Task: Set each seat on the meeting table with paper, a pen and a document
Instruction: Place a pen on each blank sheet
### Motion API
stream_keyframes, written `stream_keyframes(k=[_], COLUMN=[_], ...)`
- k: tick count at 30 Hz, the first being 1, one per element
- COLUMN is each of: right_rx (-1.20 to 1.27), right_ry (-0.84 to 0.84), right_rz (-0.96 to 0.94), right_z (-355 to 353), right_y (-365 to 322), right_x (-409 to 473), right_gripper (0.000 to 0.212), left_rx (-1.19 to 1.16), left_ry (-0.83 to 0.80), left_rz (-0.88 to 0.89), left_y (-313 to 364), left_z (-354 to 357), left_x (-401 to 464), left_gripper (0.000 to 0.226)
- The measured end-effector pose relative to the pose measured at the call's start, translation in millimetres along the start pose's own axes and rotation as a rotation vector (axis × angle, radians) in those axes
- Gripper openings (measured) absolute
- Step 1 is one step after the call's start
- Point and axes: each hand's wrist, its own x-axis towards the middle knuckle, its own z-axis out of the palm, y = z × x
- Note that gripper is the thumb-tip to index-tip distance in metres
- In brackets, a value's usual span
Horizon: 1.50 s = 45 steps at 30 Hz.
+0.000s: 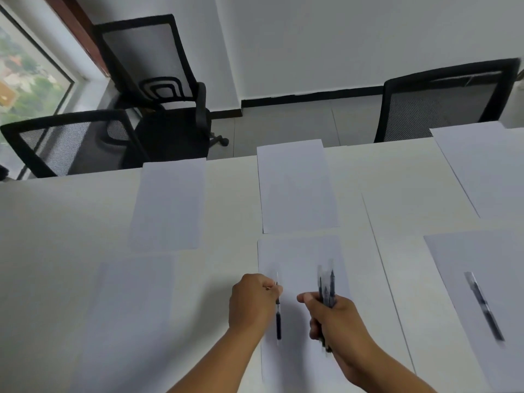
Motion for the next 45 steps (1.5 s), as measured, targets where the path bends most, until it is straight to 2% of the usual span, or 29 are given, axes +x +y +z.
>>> stream_keyframes(k=[4,7,13,19,23,29,33,39,45], right_rx=[0.0,0.006,0.007,0.015,0.026,0.048,0.048,0.02,0.002], right_ry=[0.032,0.04,0.048,0.044,0.044,0.038,0.039,0.032,-0.01], right_rz=[0.027,0.036,0.043,0.035,0.037,0.034,0.034,0.027,0.015], right_z=[-8,-14,-21,-23,-24,-25,-26,-30,-33], right_y=[3,6,14,18,20,20,20,18,12], right_x=[2,3,7,9,11,12,11,6,1], right_gripper=[0.018,0.018,0.018,0.018,0.018,0.018,0.017,0.017,0.023], left_rx=[0.026,0.033,0.092,0.103,0.149,0.129,0.156,0.14,0.156], left_ry=[-0.008,-0.008,0.001,0.009,0.038,-0.005,0.002,-0.022,0.018], left_rz=[-0.016,-0.017,-0.003,-0.002,-0.009,0.002,0.016,0.014,0.012], left_y=[-1,-2,-2,-3,-7,-6,-9,-12,-9], left_z=[8,16,27,32,37,37,37,34,20], left_x=[4,5,11,15,18,20,20,18,8], left_gripper=[0.009,0.013,0.005,0.012,0.047,0.035,0.05,0.045,0.056])
